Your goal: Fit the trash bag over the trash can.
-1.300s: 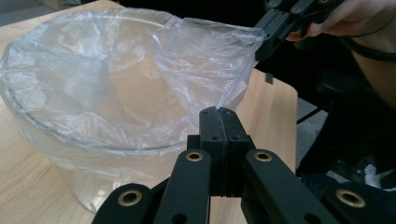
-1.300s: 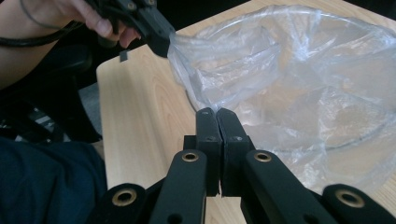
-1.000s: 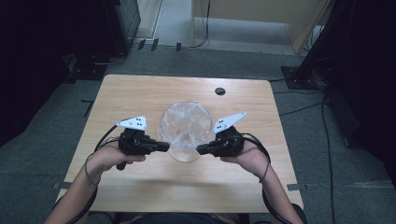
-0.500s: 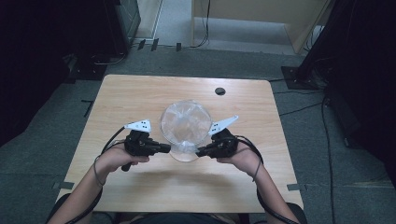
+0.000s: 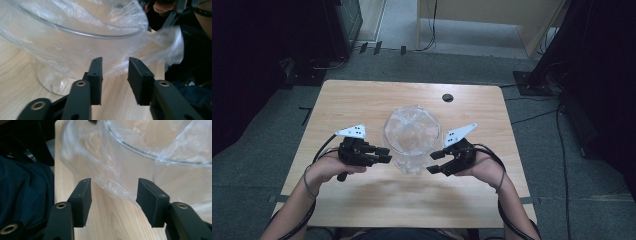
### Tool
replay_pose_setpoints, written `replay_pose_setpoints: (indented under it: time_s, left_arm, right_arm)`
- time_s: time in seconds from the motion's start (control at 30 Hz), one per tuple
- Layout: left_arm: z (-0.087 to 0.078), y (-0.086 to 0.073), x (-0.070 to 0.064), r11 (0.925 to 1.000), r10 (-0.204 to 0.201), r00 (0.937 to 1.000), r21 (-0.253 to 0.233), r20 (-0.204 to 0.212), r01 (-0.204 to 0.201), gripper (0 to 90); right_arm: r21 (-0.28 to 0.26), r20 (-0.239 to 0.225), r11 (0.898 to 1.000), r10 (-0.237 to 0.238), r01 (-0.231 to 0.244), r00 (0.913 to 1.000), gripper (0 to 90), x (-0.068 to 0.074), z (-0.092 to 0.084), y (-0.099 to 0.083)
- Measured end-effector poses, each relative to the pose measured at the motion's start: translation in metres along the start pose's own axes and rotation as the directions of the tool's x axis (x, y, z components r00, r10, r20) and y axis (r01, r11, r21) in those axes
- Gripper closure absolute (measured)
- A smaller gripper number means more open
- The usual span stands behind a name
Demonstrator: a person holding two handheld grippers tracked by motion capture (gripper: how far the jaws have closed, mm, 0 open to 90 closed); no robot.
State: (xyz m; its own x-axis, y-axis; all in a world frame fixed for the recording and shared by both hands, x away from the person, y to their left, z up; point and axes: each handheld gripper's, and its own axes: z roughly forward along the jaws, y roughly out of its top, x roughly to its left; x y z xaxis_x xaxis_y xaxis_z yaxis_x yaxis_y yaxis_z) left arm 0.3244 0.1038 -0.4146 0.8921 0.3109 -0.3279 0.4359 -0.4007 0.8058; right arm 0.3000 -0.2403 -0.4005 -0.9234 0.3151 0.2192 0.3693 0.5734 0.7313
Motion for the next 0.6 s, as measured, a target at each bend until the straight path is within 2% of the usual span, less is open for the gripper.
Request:
replay_pose_setpoints:
  time_s: [0.07,0.17,0.33,0.43,0.5,0.6]
  left_arm:
    - [-0.006,0.003,-0.001,0.9999,0.011,0.9999,-0.013,-0.004,-0.011,57.8]
    - [-0.015,0.008,-0.002,0.9985,0.023,0.9992,-0.048,-0.031,-0.025,52.6]
    - [-0.02,0.011,0.002,0.9968,0.013,0.996,-0.077,-0.089,-0.02,47.4]
    - [-0.02,0.011,0.004,0.9968,0.017,0.9929,-0.076,-0.118,-0.026,46.7]
    - [-0.02,0.013,0.006,0.9957,0.003,0.9916,-0.092,-0.129,-0.015,46.7]
    - [-0.021,0.015,0.01,0.9949,-0.007,0.99,-0.101,-0.141,-0.007,46.7]
  right_arm:
    - [-0.017,0.005,1.0,-0.003,0.003,1.0,43.9,0.002,-0.008,0.002]
    - [-0.052,0.009,0.999,-0.004,0.005,0.9999,44.5,0.005,-0.022,0.006]
    - [-0.111,0.081,0.994,0.01,-0.001,0.9966,45.6,0.004,-0.034,0.01]
    - [-0.143,0.132,0.99,0.024,-0.004,0.9909,50.1,0.001,-0.036,0.01]
    - [-0.153,0.175,0.988,0.022,0.005,0.9843,53.3,-0.002,-0.036,0.011]
    - [-0.162,0.224,0.987,0.028,0.008,0.9742,52.7,-0.006,-0.038,0.01]
